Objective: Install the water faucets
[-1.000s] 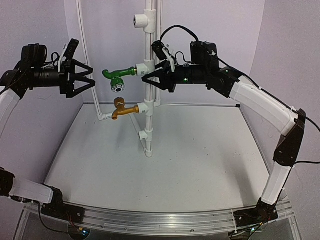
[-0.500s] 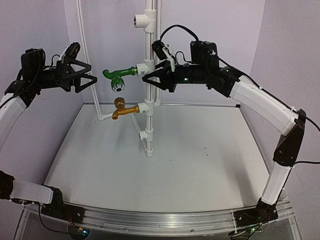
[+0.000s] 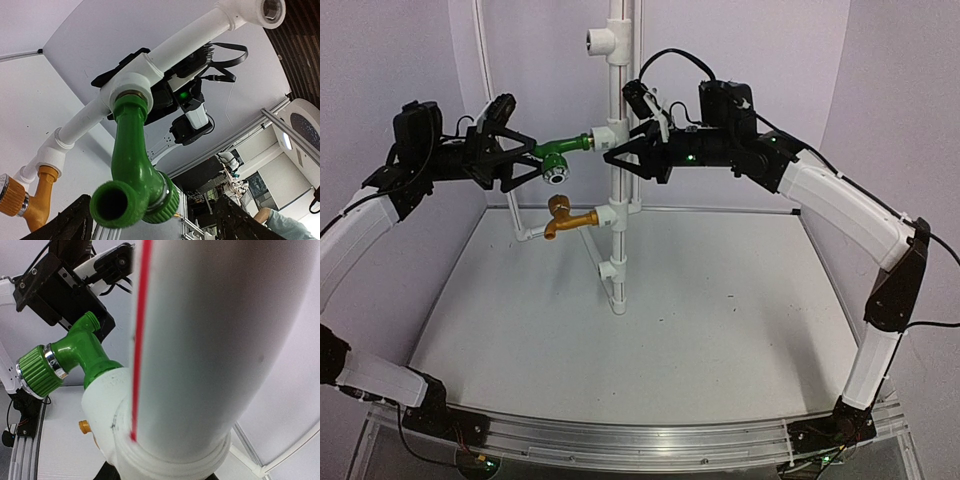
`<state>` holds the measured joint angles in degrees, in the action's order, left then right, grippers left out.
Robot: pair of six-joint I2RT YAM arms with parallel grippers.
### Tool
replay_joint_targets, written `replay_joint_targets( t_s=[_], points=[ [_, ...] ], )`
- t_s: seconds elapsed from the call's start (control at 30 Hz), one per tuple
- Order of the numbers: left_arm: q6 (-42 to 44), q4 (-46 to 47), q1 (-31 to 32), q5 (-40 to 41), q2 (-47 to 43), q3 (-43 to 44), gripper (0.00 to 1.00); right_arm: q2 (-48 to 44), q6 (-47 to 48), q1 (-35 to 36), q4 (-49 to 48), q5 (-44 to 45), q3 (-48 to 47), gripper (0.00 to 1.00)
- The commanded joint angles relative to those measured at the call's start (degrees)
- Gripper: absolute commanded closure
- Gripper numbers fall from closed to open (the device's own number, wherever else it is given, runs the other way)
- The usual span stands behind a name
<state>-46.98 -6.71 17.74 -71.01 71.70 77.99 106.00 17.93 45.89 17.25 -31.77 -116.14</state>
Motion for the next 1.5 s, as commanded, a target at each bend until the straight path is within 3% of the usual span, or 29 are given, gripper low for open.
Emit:
replay_joint_targets(
  t_s=[0.0,0.2,0.4,0.8,0.97,1.3,1.47],
  points=[
    [-0.2,3.7,1.7,2.0,1.9,2.5,0.2,0.5,3.4,-0.7,-1.8,1.6,-3.1,1.0],
    [0.5,4.1,1.7,4.1,2.2,2.5,0.41,1.3,2.8,-0.7,-1.7,-0.5,-4.1,1.0],
    [8.0,3.2,1.7,5.1,1.7,2.7,0.61,2.0,2.1,-0.7,-1.7,-2.4,-5.0,1.0],
    [31.6,-6.3,1.7,7.4,1.8,5.8,0.82,1.5,1.8,-0.7,-1.6,-4.1,-3.8,1.0],
    [45.9,-9.8,1.7,9.5,1.2,7.1,0.85,1.2,1.8,-0.7,-1.6,-4.8,-3.0,1.0],
    [91.0,-15.8,1.8,15.7,-1.3,6.5,0.91,1.0,2.2,-0.8,-1.6,-5.8,-2.4,1.0],
    [107.6,-13.0,1.8,17.3,-2.8,3.9,0.92,0.4,2.5,-0.7,-1.6,-5.6,-1.7,1.0]
  ],
)
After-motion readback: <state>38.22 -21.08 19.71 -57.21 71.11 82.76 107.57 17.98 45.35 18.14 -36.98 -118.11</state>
